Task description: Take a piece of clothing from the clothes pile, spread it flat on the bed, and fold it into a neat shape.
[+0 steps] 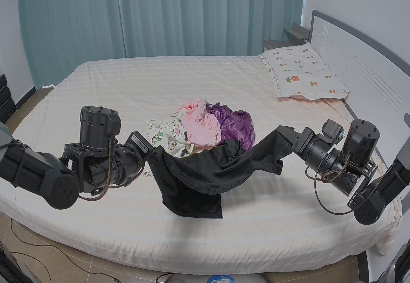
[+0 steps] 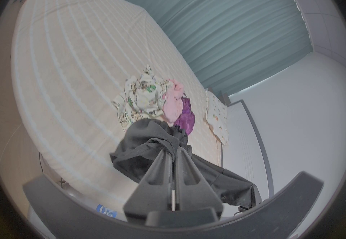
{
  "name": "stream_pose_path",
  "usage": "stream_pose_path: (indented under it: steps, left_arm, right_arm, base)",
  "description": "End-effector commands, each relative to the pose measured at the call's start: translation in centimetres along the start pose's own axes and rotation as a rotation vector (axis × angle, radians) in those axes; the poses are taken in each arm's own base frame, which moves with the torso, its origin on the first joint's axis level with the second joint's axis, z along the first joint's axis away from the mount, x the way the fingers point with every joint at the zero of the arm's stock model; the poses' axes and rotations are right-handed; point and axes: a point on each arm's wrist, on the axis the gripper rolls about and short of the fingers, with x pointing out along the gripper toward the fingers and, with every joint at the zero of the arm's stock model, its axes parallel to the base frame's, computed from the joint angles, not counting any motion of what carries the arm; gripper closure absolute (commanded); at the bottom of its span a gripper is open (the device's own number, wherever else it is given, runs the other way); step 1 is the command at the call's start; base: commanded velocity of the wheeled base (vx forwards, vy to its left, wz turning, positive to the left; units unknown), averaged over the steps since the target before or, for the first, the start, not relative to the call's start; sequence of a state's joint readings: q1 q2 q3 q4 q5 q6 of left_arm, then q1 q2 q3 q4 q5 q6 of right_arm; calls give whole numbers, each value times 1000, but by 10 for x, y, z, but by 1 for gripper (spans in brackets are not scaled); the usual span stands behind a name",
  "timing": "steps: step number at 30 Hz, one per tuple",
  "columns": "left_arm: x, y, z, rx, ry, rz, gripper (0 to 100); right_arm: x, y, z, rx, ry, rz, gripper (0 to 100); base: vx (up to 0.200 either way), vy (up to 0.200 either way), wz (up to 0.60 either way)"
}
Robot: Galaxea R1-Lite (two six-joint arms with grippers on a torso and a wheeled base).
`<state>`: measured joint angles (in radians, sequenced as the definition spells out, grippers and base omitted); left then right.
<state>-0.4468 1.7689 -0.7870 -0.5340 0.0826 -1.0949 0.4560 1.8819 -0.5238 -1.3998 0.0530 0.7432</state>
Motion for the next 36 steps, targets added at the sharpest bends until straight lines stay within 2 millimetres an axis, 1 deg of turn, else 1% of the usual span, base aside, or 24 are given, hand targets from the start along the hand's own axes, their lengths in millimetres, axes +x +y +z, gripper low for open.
stream_pose_path:
  steps: [1,6,12,18,21,24,30,36]
  left_arm:
    - [-11,-6,8,-6,-28,-31,100]
    - [-13,-6,11,-8,-40,-35,100]
    - [-23,-9,22,-17,-77,-58,100]
    - [-26,-9,29,-27,-101,-61,100]
    - [-29,-10,31,-28,-107,-69,100]
    - [-35,-13,33,-30,-118,-86,100]
    - [-39,-14,38,-34,-136,-92,100]
    - [-44,-16,40,-34,-143,-100,100]
  right_arm:
    - [-2,5,5,-4,-28,28,100]
    - [-2,8,6,-9,-35,39,100]
    - [-6,17,13,-38,-77,88,100]
    - [-6,27,8,-44,-64,120,100]
    - [-6,30,8,-60,-69,131,100]
    - [-4,35,14,-95,-109,163,100]
    - [-5,45,8,-96,-98,197,100]
    - [-4,52,12,-111,-117,224,100]
  base:
    - [0,200,0]
    - [0,200,0]
    - [0,200,0]
    - [0,200,0]
    - [0,200,0]
    - [0,200,0]
    - [0,200,0]
    - [0,200,0]
